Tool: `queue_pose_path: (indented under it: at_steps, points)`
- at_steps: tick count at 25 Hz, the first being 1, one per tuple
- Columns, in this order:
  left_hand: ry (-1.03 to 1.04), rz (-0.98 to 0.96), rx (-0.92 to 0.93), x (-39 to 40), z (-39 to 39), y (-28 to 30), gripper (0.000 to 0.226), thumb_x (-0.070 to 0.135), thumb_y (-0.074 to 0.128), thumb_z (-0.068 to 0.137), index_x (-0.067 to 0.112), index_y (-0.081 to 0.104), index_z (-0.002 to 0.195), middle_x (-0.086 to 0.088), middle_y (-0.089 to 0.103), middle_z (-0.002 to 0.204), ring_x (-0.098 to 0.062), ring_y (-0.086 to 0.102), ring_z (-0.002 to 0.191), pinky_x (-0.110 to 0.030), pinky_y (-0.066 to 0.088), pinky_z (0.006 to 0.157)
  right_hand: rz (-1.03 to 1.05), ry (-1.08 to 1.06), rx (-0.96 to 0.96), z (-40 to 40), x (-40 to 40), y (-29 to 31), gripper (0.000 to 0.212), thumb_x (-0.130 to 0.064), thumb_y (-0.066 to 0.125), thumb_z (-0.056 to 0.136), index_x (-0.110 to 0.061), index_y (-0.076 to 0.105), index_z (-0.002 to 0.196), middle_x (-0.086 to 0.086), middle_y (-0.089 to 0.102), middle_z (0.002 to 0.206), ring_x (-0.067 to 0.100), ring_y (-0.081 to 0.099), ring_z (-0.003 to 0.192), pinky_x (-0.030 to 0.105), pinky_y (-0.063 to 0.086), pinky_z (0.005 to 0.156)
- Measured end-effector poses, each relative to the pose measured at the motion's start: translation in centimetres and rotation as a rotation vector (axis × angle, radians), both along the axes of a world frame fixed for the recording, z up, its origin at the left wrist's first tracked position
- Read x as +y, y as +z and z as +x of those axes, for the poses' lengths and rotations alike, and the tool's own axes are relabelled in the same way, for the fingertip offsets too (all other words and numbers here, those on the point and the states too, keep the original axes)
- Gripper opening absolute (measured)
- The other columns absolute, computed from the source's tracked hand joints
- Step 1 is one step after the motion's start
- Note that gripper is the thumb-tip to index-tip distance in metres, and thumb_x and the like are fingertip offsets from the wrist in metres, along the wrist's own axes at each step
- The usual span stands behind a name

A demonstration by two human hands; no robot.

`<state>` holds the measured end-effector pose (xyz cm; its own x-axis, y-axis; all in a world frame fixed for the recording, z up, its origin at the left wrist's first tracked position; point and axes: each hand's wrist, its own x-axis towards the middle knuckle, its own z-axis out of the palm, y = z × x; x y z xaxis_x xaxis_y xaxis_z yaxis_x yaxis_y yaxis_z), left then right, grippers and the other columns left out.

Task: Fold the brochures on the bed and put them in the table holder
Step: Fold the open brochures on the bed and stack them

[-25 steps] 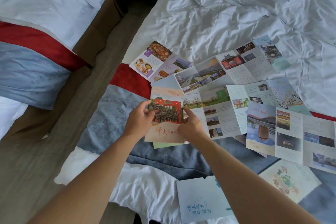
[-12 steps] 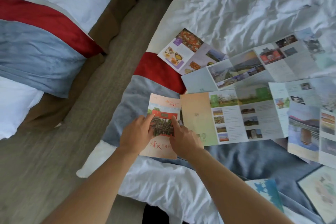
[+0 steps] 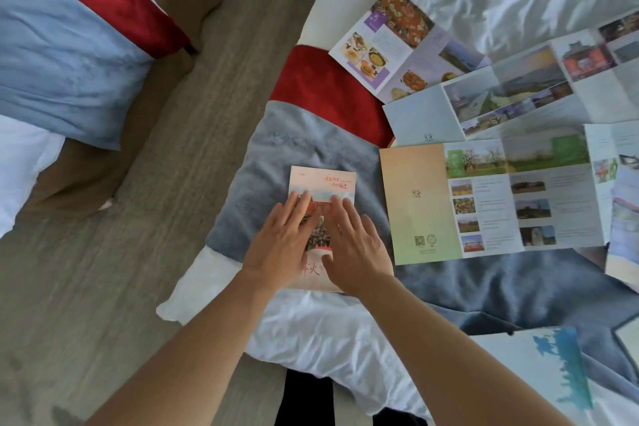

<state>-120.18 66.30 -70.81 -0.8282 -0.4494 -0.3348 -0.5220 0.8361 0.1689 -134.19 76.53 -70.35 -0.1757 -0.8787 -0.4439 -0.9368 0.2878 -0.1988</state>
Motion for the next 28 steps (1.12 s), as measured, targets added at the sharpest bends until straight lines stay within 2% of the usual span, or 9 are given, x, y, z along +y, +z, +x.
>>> queue_pose_path:
  at_steps: [3,10,13,15,16,21,24,26,28]
  points:
    - [0.024,0.082,-0.051,-0.5,-0.2,-1.5,0.088,0.044,0.062,0.092,0.023,0.007,0.159,-0.011,-0.004,0.167,-0.027,-0.005,0.154,-0.045,0.010,0.124,0.082,-0.002,-0.011,0.4,-0.5,-2.1,0.090,-0.048,0.050,0.098,-0.012,-0.006,0.159,0.006,-0.015,0.167,0.025,-0.017,0.153,0.051,0.004,0.124]
    - [0.043,0.061,-0.181,-0.6,-1.5,-2.0,0.080,0.047,0.053,0.098,0.023,0.006,0.159,-0.011,-0.003,0.167,-0.029,-0.002,0.153,-0.048,0.009,0.124,0.183,0.010,0.010,0.4,-1.3,-2.6,0.085,-0.045,0.043,0.100,-0.013,-0.010,0.159,0.005,-0.020,0.166,0.025,-0.020,0.152,0.054,-0.004,0.123]
    - [0.019,0.019,-0.090,-1.1,-2.6,0.5,0.062,0.033,0.059,0.095,0.022,0.033,0.151,-0.011,0.031,0.156,-0.028,0.029,0.143,-0.042,0.025,0.119,0.067,0.011,-0.011,0.2,-1.7,-0.5,0.074,-0.032,0.050,0.098,-0.012,0.012,0.159,0.007,0.009,0.166,0.030,0.009,0.152,0.052,0.010,0.123]
    - [-0.006,0.025,-0.046,-1.1,-2.8,1.8,0.041,0.022,0.061,0.093,0.021,0.056,0.134,-0.005,0.048,0.141,-0.022,0.043,0.131,-0.036,0.035,0.110,-0.061,0.018,-0.018,0.0,-1.5,0.7,0.049,-0.016,0.052,0.093,-0.016,0.049,0.141,0.005,0.046,0.144,0.027,0.046,0.129,0.042,0.031,0.111]
    - [-0.009,0.050,-0.068,-0.9,-2.7,2.0,0.034,0.019,0.061,0.093,0.021,0.062,0.127,-0.003,0.051,0.136,-0.021,0.045,0.127,-0.034,0.038,0.105,-0.056,0.029,-0.028,0.0,-1.3,0.9,0.039,-0.012,0.052,0.091,-0.017,0.059,0.130,0.002,0.054,0.132,0.025,0.052,0.117,0.038,0.036,0.103]
    - [0.073,0.113,-0.166,0.3,-2.8,1.1,0.033,0.021,0.058,0.096,0.021,0.060,0.129,0.000,0.048,0.135,-0.019,0.047,0.121,-0.033,0.041,0.101,0.028,0.014,-0.077,0.3,-1.8,0.1,0.037,-0.014,0.063,0.089,-0.020,0.065,0.125,0.000,0.052,0.128,0.021,0.048,0.116,0.037,0.040,0.100]
    - [0.021,0.016,-0.150,0.1,-3.5,0.6,0.074,0.034,0.059,0.094,0.014,0.023,0.155,-0.015,0.015,0.162,-0.033,0.015,0.149,-0.042,0.027,0.117,-0.042,0.029,-0.014,-0.2,-2.0,-0.2,0.060,-0.031,0.068,0.088,-0.016,0.049,0.143,0.005,0.037,0.149,0.026,0.034,0.137,0.045,0.033,0.110]
    - [0.025,-0.025,-0.236,-0.5,-3.9,0.3,0.110,0.049,0.065,0.088,0.013,-0.015,0.156,-0.020,-0.016,0.163,-0.039,-0.014,0.151,-0.050,0.013,0.122,-0.007,-0.032,-0.047,-0.7,-1.7,-0.5,0.096,-0.050,0.068,0.087,-0.015,0.016,0.159,0.007,0.004,0.166,0.028,0.001,0.154,0.056,0.015,0.121]
    - [0.065,0.006,-0.299,-0.8,-4.1,-0.4,0.124,0.056,0.069,0.083,0.014,-0.025,0.153,-0.021,-0.025,0.160,-0.039,-0.021,0.149,-0.052,0.008,0.123,0.022,-0.027,-0.072,-1.1,-1.6,-1.1,0.108,-0.059,0.066,0.085,-0.018,0.000,0.160,0.005,-0.011,0.167,0.025,-0.013,0.153,0.058,0.005,0.122]
